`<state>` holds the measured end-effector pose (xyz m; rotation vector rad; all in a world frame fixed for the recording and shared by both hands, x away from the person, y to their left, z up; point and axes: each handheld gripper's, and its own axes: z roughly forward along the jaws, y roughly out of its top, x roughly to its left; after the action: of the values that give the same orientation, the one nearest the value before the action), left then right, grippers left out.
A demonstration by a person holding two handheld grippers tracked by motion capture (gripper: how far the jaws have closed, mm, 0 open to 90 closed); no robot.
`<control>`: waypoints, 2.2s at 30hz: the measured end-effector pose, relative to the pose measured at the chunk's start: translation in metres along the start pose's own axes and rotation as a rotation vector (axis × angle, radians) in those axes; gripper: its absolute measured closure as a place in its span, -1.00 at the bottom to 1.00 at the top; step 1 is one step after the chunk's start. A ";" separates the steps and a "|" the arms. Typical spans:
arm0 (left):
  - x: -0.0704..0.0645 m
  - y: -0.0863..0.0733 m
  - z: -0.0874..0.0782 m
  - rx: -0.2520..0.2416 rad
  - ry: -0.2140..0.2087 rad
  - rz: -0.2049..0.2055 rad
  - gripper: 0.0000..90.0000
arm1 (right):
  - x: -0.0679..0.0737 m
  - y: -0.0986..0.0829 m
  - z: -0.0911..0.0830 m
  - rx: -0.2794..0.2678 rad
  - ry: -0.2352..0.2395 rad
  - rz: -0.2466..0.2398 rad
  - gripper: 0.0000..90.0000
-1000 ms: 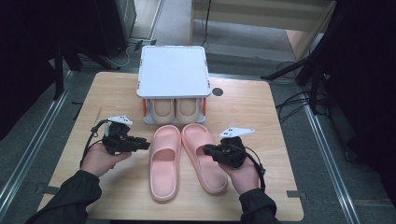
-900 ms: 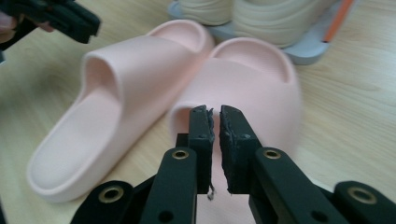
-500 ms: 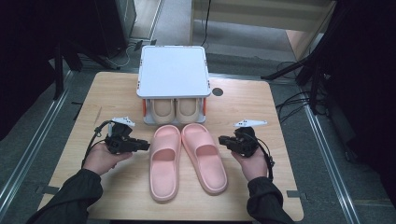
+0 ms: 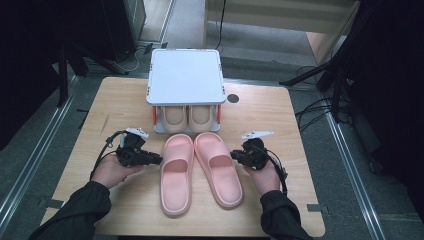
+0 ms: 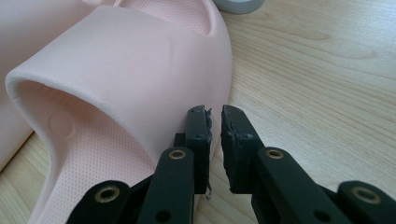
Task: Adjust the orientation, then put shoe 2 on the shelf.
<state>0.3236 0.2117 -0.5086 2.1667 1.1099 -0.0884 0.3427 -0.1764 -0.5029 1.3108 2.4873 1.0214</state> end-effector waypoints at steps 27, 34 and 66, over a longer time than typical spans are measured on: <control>-0.014 0.002 0.006 0.026 -0.041 0.046 0.60 | 0.003 -0.002 0.004 -0.017 0.066 0.047 0.85; -0.012 0.003 -0.001 -0.008 -0.044 0.003 0.43 | 0.002 0.000 -0.006 -0.067 0.077 0.048 0.75; -0.010 0.003 -0.021 -0.075 -0.024 -0.018 0.16 | 0.070 -0.023 -0.026 -0.160 0.226 -0.003 0.30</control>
<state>0.3145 0.2164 -0.4879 2.0842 1.1016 -0.0797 0.2734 -0.1440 -0.4854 1.2034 2.4975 1.4067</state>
